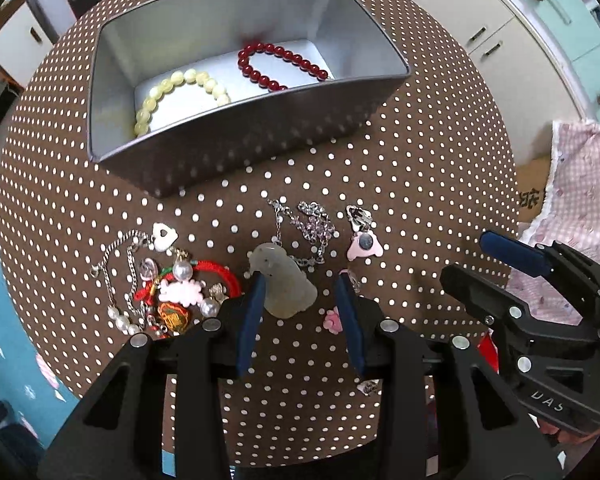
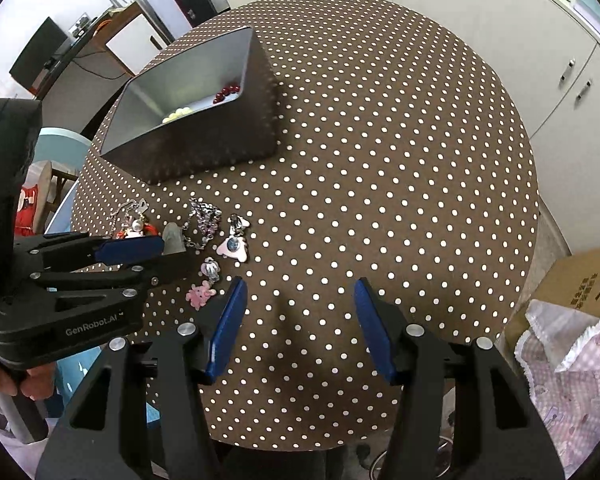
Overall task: Organize jewelry
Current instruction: 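Lower the left tool onto the grey-green jade pendant and close on it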
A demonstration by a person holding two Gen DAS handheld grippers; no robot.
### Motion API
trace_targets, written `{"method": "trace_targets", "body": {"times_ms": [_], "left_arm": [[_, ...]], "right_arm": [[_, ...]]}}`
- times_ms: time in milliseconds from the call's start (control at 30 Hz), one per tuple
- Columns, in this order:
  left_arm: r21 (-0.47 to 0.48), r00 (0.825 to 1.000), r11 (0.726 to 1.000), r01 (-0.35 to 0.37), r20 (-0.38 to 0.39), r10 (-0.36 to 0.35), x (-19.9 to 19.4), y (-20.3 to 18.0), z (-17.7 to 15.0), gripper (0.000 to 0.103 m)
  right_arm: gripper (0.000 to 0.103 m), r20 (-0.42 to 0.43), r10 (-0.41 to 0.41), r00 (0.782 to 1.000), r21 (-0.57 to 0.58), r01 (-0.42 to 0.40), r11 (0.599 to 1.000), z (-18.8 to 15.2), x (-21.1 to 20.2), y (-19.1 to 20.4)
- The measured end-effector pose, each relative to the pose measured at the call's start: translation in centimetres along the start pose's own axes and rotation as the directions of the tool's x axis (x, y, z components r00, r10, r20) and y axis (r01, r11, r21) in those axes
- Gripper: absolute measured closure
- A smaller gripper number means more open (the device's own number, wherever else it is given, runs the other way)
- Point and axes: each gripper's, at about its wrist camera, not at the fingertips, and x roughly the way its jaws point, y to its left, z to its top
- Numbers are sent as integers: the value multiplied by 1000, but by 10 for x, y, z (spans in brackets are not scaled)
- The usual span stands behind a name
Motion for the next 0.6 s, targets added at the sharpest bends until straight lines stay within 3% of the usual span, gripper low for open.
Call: {"method": "trace_targets", "body": {"times_ms": [100,267,333,433,500,600], "left_arm": [[15,1000,1000,-7,4,7,3,-5,3,66],[67,998,996,-61,7,61,7,-17,6,79],[59,998,997,-57,7,56,7,-17,7,86],[40,999,998,-40,-3,40,4,-10,6,86],[34,999,999,-41,-3,41,2,-8,7,94],[0,1000,1000,4,-23,-4,1,-3,5,94]], "right_arm": [[50,-2,0,1000,7,0,1000,-1,1,-2],[50,-8,5,1000,10,-5,1000,0,5,-4],[50,-10,2,1000,8,-1,1000,0,5,-4],[50,-8,5,1000,9,-5,1000,2,5,-4],[50,-7,4,1000,6,-4,1000,4,7,-2],[50,-9,9,1000,4,-9,1000,4,8,0]]}}
